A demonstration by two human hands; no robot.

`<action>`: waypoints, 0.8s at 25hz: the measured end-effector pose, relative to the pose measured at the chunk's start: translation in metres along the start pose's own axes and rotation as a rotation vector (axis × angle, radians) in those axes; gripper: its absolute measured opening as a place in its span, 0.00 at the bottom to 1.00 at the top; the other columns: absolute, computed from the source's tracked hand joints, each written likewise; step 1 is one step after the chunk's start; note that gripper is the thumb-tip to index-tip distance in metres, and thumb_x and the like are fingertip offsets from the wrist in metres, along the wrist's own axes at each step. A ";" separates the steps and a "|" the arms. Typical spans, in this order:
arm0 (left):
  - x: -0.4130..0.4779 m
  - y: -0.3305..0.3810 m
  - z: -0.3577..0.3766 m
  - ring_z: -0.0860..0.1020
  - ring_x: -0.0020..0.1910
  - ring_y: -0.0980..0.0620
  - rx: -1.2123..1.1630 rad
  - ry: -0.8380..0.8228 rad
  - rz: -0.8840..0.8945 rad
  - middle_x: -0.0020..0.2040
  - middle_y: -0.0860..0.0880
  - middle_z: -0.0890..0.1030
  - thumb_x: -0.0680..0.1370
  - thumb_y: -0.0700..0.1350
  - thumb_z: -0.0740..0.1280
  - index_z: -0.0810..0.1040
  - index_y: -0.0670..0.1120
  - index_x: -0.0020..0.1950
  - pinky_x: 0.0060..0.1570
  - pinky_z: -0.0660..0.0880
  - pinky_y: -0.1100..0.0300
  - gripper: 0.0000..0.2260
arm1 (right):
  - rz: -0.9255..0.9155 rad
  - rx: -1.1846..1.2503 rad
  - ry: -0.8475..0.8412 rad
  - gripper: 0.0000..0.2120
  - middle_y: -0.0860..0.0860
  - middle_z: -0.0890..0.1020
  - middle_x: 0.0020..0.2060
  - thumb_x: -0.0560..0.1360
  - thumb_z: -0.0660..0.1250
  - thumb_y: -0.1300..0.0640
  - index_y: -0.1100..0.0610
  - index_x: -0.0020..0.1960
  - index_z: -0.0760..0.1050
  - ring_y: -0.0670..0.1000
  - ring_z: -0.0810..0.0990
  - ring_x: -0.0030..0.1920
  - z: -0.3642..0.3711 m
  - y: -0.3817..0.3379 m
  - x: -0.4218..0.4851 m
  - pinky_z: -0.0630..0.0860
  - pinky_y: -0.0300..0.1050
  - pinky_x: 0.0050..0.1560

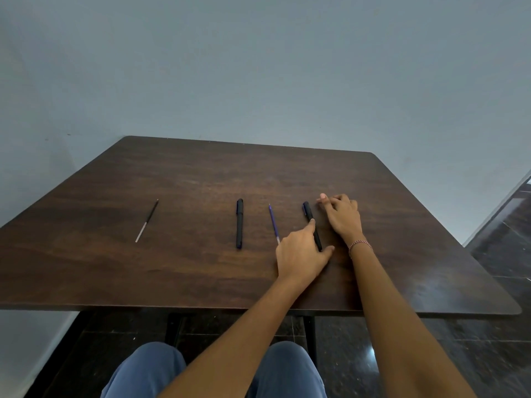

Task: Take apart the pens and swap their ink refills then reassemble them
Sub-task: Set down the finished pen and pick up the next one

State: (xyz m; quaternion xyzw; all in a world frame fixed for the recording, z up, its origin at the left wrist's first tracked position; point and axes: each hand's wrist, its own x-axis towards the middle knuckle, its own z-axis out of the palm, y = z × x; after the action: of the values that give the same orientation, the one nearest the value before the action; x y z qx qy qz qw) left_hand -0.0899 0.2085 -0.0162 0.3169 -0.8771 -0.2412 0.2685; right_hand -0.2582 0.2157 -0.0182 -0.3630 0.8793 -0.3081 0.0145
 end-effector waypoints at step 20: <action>0.003 -0.103 -0.103 0.80 0.46 0.51 -0.042 0.008 -0.174 0.40 0.55 0.79 0.67 0.59 0.74 0.66 0.52 0.71 0.49 0.79 0.51 0.35 | -0.186 0.442 -0.070 0.13 0.56 0.79 0.58 0.82 0.57 0.57 0.57 0.59 0.79 0.54 0.76 0.59 0.021 -0.153 -0.027 0.70 0.47 0.64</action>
State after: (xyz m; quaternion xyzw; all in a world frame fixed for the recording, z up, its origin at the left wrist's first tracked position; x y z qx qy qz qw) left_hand 0.0163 0.1104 0.0000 0.3872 -0.8400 -0.2807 0.2563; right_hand -0.1374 0.1382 0.0439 -0.4409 0.7521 -0.4805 0.0955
